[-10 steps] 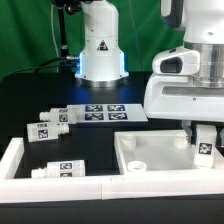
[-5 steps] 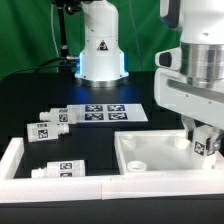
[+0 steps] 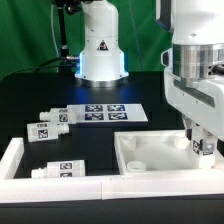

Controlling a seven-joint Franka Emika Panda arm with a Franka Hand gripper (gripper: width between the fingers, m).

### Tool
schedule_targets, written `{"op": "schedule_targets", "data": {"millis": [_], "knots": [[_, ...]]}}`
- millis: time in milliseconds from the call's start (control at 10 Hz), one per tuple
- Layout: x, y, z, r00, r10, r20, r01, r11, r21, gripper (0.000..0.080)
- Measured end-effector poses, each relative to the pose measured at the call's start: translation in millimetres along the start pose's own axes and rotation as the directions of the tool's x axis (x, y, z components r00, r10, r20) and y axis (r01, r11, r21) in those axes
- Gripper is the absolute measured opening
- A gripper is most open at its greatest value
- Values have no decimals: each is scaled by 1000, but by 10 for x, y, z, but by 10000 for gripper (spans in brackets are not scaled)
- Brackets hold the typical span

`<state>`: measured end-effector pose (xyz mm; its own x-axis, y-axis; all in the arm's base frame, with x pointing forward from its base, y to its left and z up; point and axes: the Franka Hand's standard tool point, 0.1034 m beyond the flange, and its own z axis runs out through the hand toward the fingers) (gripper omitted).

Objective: Assemble one leg

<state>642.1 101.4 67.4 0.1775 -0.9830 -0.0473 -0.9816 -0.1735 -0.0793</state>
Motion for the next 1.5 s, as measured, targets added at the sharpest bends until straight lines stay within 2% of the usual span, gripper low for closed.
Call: {"op": "schedule_targets", "data": {"millis": [100, 200, 300, 400, 500, 600, 700, 800, 900, 1000, 1200, 1300, 1400, 1500], "knots": [[2, -17, -34, 987, -159, 11, 160, 987, -15, 531], [31, -64, -74, 945, -327, 13, 327, 945, -2, 612], [37, -93, -97, 876, -482, 15, 482, 876, 7, 612], [-12, -84, -86, 832, -554, 24, 554, 832, 7, 642], [-118, -97, -94, 833, -553, -18, 553, 833, 7, 647], [-165, -79, -87, 782, -622, -25, 623, 783, 0, 647], [-129, -80, -88, 752, -659, -26, 659, 752, -1, 649], [-116, -78, -88, 636, -771, -32, 771, 637, -20, 649], [-143, -81, -88, 468, -883, -34, 882, 469, -43, 649], [-155, -79, -89, 327, -945, -15, 944, 327, -49, 649], [-184, -89, -70, 131, -991, 4, 990, 131, -54, 649], [-104, -89, -82, 76, -997, -26, 995, 77, -58, 649], [-93, -84, -79, 69, -997, -22, 996, 71, -63, 649], [-100, -87, -79, 101, -995, -25, 993, 102, -62, 649]]}}
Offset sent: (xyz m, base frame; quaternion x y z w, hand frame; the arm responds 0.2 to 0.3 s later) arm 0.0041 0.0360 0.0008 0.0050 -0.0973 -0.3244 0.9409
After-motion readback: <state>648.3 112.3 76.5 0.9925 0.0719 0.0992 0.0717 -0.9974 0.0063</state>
